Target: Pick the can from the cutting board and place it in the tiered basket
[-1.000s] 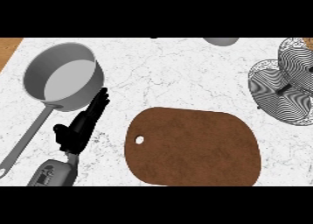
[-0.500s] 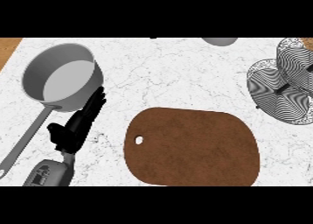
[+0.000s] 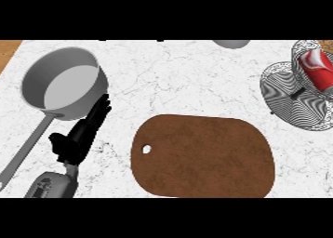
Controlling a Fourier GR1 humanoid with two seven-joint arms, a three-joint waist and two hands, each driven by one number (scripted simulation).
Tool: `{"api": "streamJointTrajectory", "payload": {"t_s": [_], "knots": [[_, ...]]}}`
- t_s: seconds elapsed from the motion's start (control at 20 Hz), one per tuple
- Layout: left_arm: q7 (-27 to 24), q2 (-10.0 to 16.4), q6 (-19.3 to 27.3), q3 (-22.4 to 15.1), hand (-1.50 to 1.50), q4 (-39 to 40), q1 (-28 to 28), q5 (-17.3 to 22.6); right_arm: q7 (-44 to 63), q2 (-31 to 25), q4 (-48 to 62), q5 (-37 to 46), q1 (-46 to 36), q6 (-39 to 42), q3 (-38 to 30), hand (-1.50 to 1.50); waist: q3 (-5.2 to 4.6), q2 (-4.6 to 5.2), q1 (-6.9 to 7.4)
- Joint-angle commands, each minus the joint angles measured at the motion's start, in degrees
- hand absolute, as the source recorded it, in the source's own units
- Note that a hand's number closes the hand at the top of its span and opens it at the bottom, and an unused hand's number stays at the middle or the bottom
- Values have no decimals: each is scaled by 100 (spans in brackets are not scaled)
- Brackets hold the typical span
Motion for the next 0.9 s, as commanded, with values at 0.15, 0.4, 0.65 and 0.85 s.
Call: {"api": "streamJointTrajectory", "payload": {"t_s": [0.15,0.4,0.65,0.85], "knots": [[249,-102,78,130,0,-44,-254,-21,-301,-51,-265,185,220,-1025,-109,-150,-1,-9,-73],[-228,-81,18,109,0,0,327,-60,8,-804,-514,941,576,-1880,47,-150,-8,-35,-135],[24,57,-97,251,0,127,126,3,186,-1378,-1224,1028,1208,-2317,-253,-150,-3,-80,-294],[-147,-66,136,218,0,-37,451,-111,-35,-1557,-2382,409,2157,-2248,-923,-150,3,-153,-470]]}}
